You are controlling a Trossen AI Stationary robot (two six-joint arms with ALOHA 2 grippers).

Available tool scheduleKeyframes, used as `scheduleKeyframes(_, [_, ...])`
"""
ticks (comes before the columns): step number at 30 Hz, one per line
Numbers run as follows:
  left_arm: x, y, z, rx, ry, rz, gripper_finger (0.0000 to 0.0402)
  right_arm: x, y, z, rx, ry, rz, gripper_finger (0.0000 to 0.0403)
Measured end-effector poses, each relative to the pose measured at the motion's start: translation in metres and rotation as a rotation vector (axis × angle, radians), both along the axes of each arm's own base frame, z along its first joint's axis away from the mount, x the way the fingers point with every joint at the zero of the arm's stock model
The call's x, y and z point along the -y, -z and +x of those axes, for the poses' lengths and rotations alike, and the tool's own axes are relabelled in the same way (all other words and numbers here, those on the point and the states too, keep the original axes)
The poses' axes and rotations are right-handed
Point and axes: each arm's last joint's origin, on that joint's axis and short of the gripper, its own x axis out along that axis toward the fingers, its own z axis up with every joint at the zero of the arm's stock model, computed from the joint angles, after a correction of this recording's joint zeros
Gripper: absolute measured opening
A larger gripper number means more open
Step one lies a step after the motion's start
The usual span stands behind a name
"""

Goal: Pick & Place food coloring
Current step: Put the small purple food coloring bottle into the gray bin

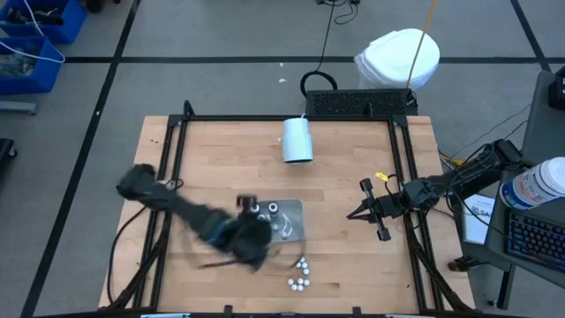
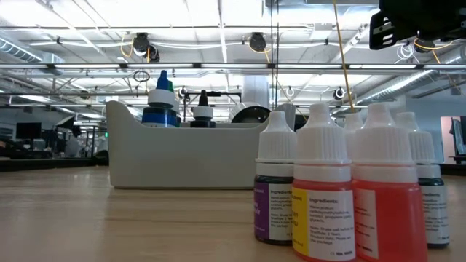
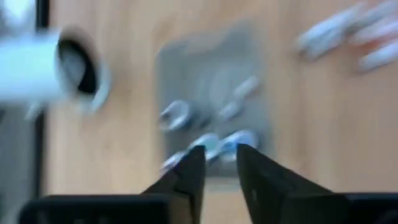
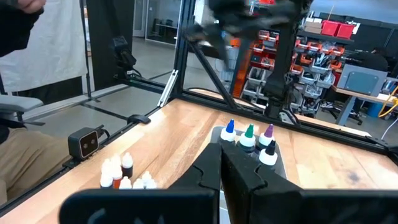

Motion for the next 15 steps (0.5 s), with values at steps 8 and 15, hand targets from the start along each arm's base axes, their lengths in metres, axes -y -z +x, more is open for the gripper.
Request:
scheduleKeyframes(8, [0.022, 0.028, -0.084, 0.492, 0.206, -0.142, 0.0009, 0.000, 0.000, 0.000, -0.004, -0.002, 0.026, 0.0000])
scheduleKeyframes(15, [-0.048, 0.092, -0.106, 0.672, 0.072, -0.329, 0.0005, -0.001, 0.002, 0.003, -0.016, -0.001, 0.019, 0.0000])
